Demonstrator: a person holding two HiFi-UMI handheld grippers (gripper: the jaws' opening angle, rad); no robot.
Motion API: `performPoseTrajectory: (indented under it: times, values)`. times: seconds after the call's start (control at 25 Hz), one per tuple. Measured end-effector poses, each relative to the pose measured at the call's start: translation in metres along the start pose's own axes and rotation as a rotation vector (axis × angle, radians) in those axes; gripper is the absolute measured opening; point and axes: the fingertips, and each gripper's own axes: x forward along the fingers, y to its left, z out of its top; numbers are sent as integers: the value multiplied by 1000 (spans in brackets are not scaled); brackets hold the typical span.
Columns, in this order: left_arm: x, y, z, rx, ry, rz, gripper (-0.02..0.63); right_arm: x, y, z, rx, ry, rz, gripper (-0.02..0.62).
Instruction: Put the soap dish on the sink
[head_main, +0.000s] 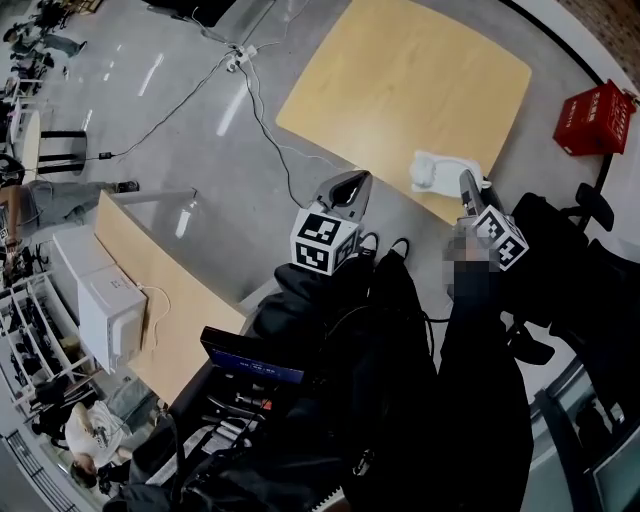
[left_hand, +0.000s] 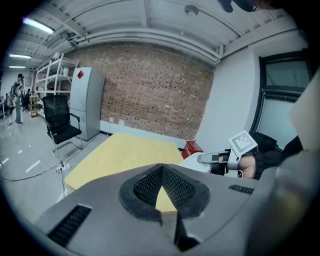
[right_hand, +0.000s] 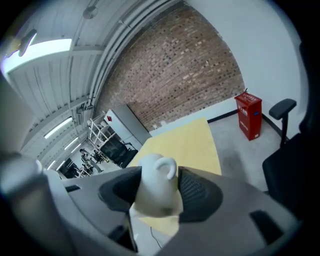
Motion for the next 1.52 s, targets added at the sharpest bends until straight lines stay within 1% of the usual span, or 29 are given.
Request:
performPoseTrajectory:
  times: [0.24,0.52,0.6,0.72,1.08,1.2,1.36,1.44,1.52]
  values:
    - [2,2,-14,-6,31,-2,0,29,-35,-29,16,72,-70,233]
    - [1,5,-28,-2,61,6,2,54,-59,-51,5,125,-111,232]
    - [1,7,-30,8,62,8,0,59,-62,-55,6,124,-117,233]
    - [1,8,-35,3,77,10,2,65,-67,-62,-12,128,-128,232]
    - [-6,7,-45,-2,89,10,2,75,-71,-75,-15,131,-118,230]
    - [-10,5,-46,-2,92,8,2,77,-72,-75,-37,149,-116,233]
    - [-16,6,-47,5,85,9,2,71,-69,-76,-73,158,-111,280]
    - [-18,5,-44,9,74,8,2,59,-68,-71,-100,136,-112,290]
    - [-20,2,-36,9,57,0,0,41,-64,-60,-149,94,-119,291]
